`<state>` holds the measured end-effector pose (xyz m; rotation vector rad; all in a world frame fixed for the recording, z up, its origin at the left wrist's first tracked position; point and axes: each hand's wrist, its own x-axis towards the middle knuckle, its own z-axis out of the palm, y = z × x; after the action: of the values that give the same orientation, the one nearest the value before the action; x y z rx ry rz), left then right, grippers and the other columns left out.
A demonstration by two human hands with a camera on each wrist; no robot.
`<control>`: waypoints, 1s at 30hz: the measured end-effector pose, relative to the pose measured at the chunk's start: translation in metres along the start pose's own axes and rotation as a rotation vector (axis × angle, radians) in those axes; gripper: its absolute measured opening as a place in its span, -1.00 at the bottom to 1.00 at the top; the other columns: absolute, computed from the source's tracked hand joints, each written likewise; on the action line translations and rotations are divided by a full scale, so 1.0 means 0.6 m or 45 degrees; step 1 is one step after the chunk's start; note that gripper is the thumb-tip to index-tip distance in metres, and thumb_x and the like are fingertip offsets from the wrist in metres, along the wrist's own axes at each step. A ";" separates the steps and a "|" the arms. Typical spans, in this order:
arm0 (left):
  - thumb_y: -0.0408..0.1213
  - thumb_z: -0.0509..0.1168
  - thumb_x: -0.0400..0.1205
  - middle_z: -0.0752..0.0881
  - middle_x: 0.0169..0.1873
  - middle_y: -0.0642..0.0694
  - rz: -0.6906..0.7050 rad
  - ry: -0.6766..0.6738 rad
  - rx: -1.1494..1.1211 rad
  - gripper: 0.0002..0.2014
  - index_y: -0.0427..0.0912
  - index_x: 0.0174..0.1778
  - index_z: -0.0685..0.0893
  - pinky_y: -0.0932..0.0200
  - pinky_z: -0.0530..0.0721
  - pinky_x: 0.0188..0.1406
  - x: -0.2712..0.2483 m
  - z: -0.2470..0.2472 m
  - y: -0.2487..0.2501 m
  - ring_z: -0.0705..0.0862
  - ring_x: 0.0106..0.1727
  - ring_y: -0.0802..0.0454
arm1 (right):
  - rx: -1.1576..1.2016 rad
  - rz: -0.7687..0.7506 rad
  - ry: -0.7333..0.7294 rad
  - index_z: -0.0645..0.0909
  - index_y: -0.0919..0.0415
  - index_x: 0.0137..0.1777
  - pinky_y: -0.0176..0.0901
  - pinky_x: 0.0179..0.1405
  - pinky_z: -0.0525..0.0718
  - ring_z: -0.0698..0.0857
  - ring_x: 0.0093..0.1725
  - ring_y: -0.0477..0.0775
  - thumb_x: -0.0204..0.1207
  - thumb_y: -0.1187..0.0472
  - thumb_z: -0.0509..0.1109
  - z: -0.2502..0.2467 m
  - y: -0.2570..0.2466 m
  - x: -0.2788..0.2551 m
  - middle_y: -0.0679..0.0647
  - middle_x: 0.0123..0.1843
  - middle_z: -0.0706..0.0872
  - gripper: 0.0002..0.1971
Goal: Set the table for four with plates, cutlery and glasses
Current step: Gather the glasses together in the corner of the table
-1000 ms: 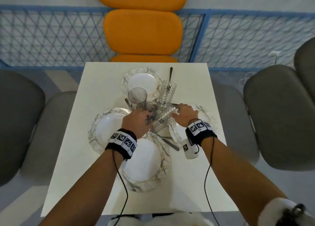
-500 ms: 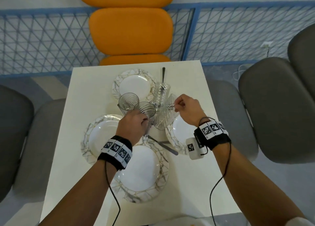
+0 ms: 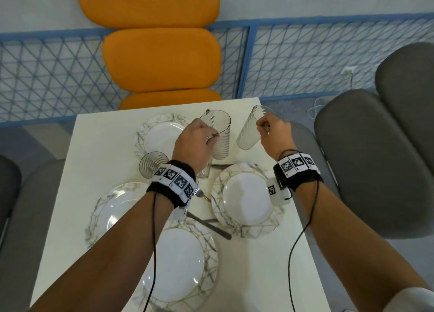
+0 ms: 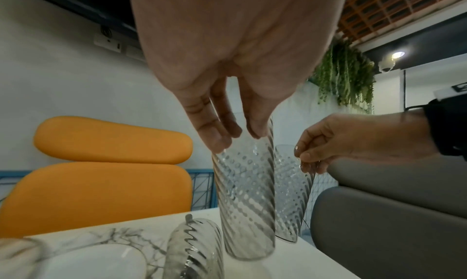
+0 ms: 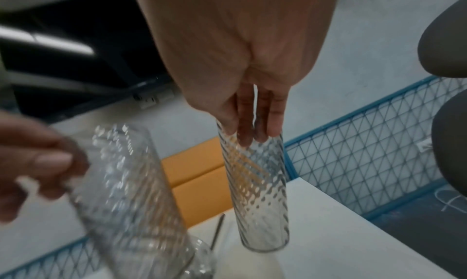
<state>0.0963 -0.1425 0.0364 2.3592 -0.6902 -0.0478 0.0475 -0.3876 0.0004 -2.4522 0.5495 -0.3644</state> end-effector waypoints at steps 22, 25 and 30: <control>-0.25 0.40 0.73 0.67 0.27 -0.31 -0.164 -0.120 0.262 -0.79 -0.28 0.16 0.84 -0.02 0.65 0.03 0.246 0.184 -0.036 0.68 0.25 -0.29 | -0.199 -0.085 -0.138 0.71 0.23 0.10 0.13 0.03 0.73 0.68 -0.02 0.26 0.63 0.32 0.32 0.102 0.046 0.168 0.23 0.10 0.69 -0.84; -0.26 0.39 0.74 0.63 0.42 -0.31 -0.177 -0.113 0.292 -0.80 -0.27 0.15 0.85 0.01 0.63 -0.02 0.260 0.187 -0.033 0.69 0.25 -0.29 | -0.226 -0.092 -0.127 0.72 0.24 0.12 0.10 0.01 0.73 0.69 0.02 0.28 0.65 0.31 0.31 0.101 0.042 0.182 0.25 0.13 0.69 -0.82; -0.27 0.37 0.74 0.69 0.26 -0.25 -0.155 -0.101 0.332 -0.82 -0.22 0.15 0.85 -0.06 0.64 -0.08 0.269 0.187 -0.034 0.68 0.21 -0.26 | -0.247 -0.096 -0.087 0.73 0.20 0.19 0.11 0.08 0.72 0.70 0.10 0.32 0.64 0.29 0.34 0.098 0.037 0.184 0.24 0.19 0.71 -0.80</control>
<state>0.2207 -0.2757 -0.0397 2.6605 -0.6211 -0.1111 0.1596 -0.4261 -0.0451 -2.6665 0.4844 -0.2670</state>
